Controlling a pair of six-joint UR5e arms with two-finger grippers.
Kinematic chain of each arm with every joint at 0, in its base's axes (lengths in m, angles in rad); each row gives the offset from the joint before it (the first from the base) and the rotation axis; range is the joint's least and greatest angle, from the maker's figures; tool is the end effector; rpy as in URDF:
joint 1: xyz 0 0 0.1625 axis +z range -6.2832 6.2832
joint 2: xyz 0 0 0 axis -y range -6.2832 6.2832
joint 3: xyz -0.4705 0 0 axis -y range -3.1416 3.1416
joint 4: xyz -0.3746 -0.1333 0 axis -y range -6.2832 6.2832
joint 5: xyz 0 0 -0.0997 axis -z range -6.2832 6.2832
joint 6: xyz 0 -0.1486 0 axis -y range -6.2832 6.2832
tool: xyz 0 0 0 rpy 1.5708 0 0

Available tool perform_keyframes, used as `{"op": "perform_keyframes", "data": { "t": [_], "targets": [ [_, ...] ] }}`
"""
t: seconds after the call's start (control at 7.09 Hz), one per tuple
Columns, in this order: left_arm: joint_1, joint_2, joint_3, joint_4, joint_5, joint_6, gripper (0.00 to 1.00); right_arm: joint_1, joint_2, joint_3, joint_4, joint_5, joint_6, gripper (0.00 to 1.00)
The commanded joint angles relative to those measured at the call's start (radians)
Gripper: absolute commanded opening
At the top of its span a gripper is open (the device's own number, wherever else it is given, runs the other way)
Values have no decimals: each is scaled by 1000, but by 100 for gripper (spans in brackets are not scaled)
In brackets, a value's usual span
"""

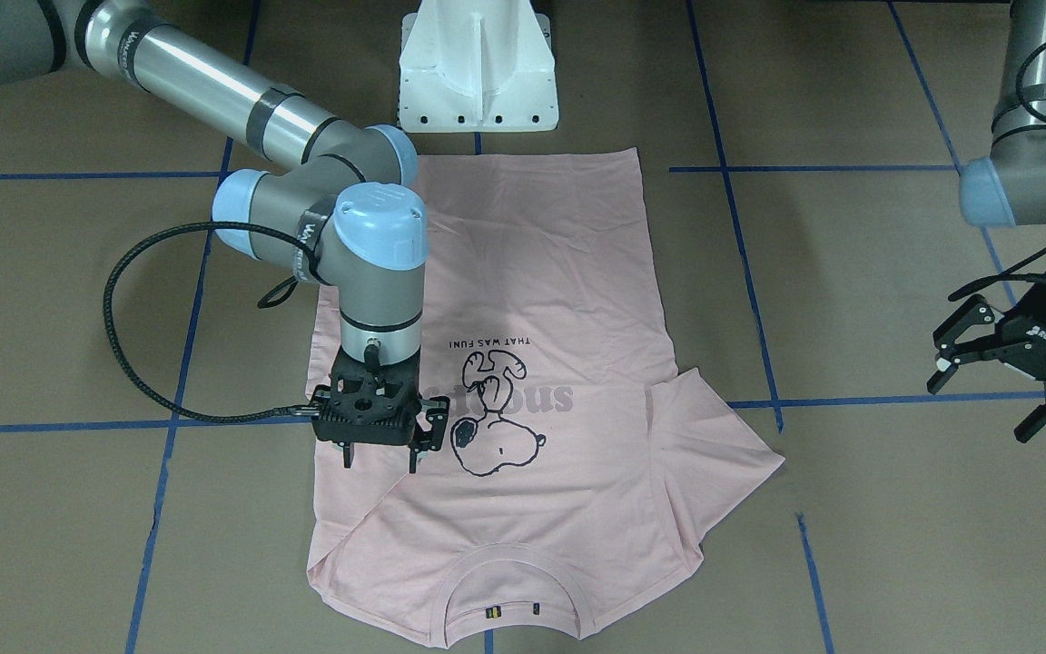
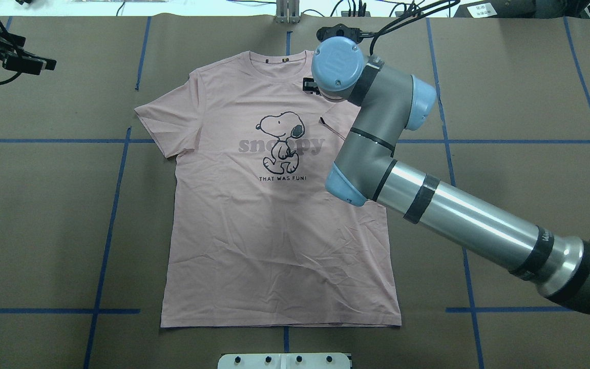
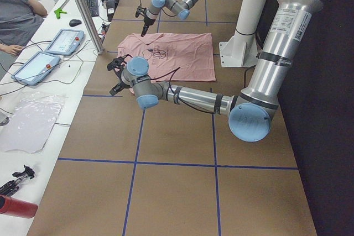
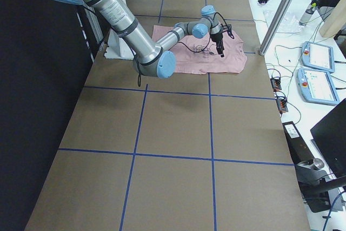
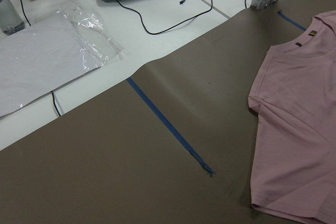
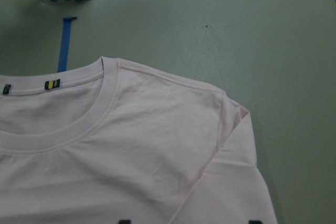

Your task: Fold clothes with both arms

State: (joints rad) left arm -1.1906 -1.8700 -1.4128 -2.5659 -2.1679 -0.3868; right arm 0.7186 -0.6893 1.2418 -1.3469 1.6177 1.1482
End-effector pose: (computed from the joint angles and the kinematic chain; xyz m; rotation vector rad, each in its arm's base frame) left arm 0.1998 -0.6341 0.5207 0.8222 0.9039 0.3330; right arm -0.5620 -0.6593 0.3012 0.3830 -0.6794 0.2627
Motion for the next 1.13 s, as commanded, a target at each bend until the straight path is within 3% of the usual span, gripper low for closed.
{"op": "perform_keyframes", "data": {
  "t": [0.0, 0.28, 0.42, 0.56, 0.85, 0.99],
  "targets": [
    [54, -9, -3, 3, 48, -258, 95, 155, -53, 69, 0, 230, -184, 100],
    [158, -23, 5, 24, 185, -413, 87, 283, -268, 273, 11, 389, -376, 100],
    [222, -46, 9, 76, 282, -497, 74, 295, -304, 310, 11, 398, -384, 100],
    [306, -69, 23, 111, 374, -618, 60, 295, -308, 314, 11, 395, -383, 100],
    [353, -106, 101, 116, 468, -656, 55, 297, -314, 317, 12, 390, -384, 100],
    [355, -118, 136, 113, 470, -650, 55, 297, -315, 321, 12, 390, -383, 100]
  ]
}}
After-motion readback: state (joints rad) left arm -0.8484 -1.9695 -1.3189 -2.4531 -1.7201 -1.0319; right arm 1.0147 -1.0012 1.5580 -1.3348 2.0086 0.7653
